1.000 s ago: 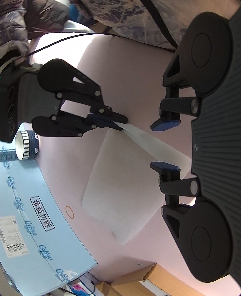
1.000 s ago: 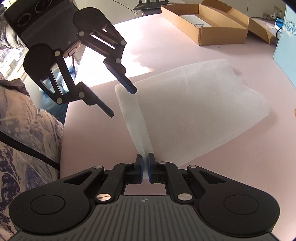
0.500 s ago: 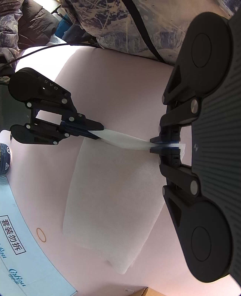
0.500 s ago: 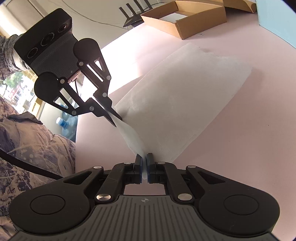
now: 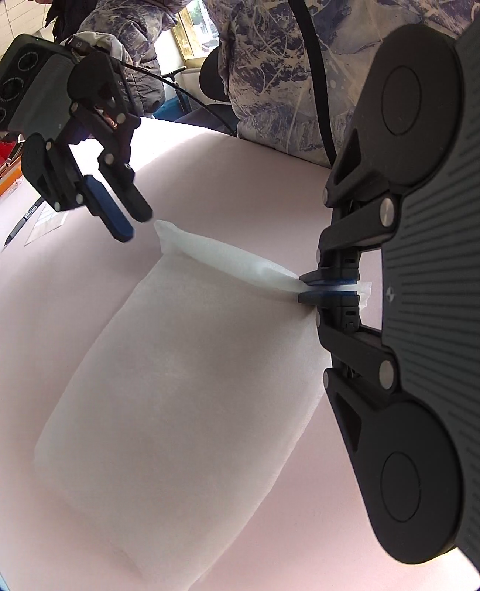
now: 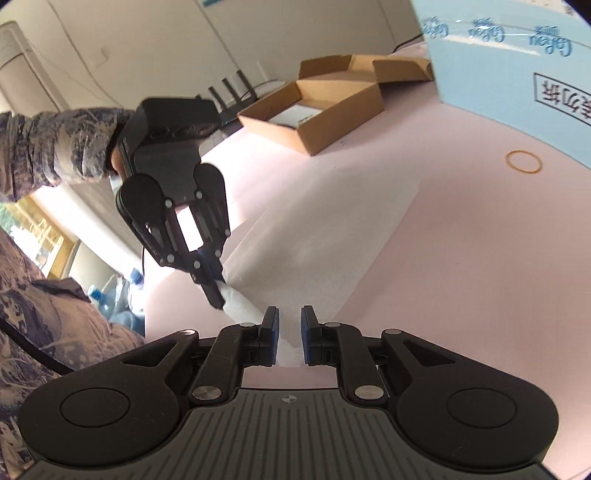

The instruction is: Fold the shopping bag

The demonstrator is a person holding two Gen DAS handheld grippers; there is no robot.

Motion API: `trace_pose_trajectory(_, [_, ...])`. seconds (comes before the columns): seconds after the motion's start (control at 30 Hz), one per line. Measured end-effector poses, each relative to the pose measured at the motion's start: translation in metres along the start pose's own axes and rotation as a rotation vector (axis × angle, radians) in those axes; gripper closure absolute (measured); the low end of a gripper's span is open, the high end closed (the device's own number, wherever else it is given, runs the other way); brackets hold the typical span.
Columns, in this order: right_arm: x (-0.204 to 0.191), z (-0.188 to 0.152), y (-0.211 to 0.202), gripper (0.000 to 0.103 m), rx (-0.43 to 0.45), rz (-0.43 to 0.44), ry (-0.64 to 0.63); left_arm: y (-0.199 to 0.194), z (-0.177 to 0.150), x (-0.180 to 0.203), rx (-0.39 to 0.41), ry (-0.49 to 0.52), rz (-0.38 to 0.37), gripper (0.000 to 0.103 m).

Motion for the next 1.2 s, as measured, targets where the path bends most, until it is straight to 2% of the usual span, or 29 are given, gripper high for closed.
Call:
trace_pose_trajectory(0.07, [-0.007, 0.001, -0.013, 0.089, 0.059, -0.01, 0.028, 0.003, 0.001, -0.003, -0.003, -0.014, -0.017, 0.099])
trace_pose_trajectory(0.1, [-0.023, 0.0, -0.018, 0.089, 0.095, 0.0, 0.014, 0.004, 0.0, -0.003, -0.002, -0.015, -0.021, 0.099])
trace_pose_trajectory(0.13, [-0.029, 0.0, -0.017, 0.089, 0.099, 0.002, 0.01, 0.004, 0.0, -0.004, 0.0, -0.015, -0.024, 0.099])
trace_pose_trajectory(0.2, [-0.053, -0.007, -0.003, 0.089, 0.074, -0.017, -0.005, 0.005, -0.001, -0.005, 0.003, -0.026, -0.032, 0.099])
trace_pose_trajectory(0.3, [-0.061, -0.023, 0.025, 0.092, 0.017, -0.017, 0.014, 0.006, -0.001, -0.006, 0.003, -0.041, -0.043, 0.099])
trace_pose_trajectory(0.4, [-0.056, -0.038, 0.049, 0.092, -0.044, -0.053, 0.037, 0.008, -0.001, -0.008, 0.001, -0.049, -0.049, 0.099])
trace_pose_trajectory(0.53, [-0.036, -0.039, 0.051, 0.092, -0.018, -0.105, 0.097, 0.008, -0.002, -0.008, 0.007, -0.054, -0.052, 0.099])
trace_pose_trajectory(0.6, [-0.025, -0.041, 0.048, 0.102, -0.015, -0.128, 0.126, 0.007, -0.003, -0.01, 0.016, -0.07, -0.055, 0.099])
trace_pose_trajectory(0.63, [-0.021, -0.043, 0.046, 0.103, -0.012, -0.132, 0.136, 0.007, -0.004, -0.01, 0.021, -0.079, -0.058, 0.099])
trace_pose_trajectory(0.9, [-0.006, -0.053, 0.037, 0.103, 0.025, -0.155, 0.216, 0.001, -0.014, -0.019, 0.095, -0.173, -0.084, 0.099])
trace_pose_trajectory(0.97, [-0.008, -0.053, 0.037, 0.103, 0.023, -0.166, 0.214, -0.003, -0.019, -0.016, 0.125, -0.174, -0.067, 0.099])
trace_pose_trajectory(1.03, [-0.009, -0.052, 0.038, 0.103, 0.018, -0.178, 0.203, -0.013, -0.025, -0.007, 0.167, -0.162, -0.009, 0.097])
trace_pose_trajectory(1.1, [-0.011, -0.052, 0.04, 0.103, 0.012, -0.19, 0.187, -0.024, -0.031, 0.001, 0.208, -0.153, 0.058, 0.087])
trace_pose_trajectory(1.2, [-0.014, -0.051, 0.042, 0.103, 0.007, -0.206, 0.175, -0.046, -0.041, 0.019, 0.325, -0.183, 0.128, 0.087])
Point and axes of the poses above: each gripper's, at about its wrist camera, not at the fingertips, and y roughly the way its jaws point, x to its right, z to its top, the point moved 3 cm from there along y, roughly the way its jaws point, and after that the axes turned 7 degrees about x, right-handed, at the moved point
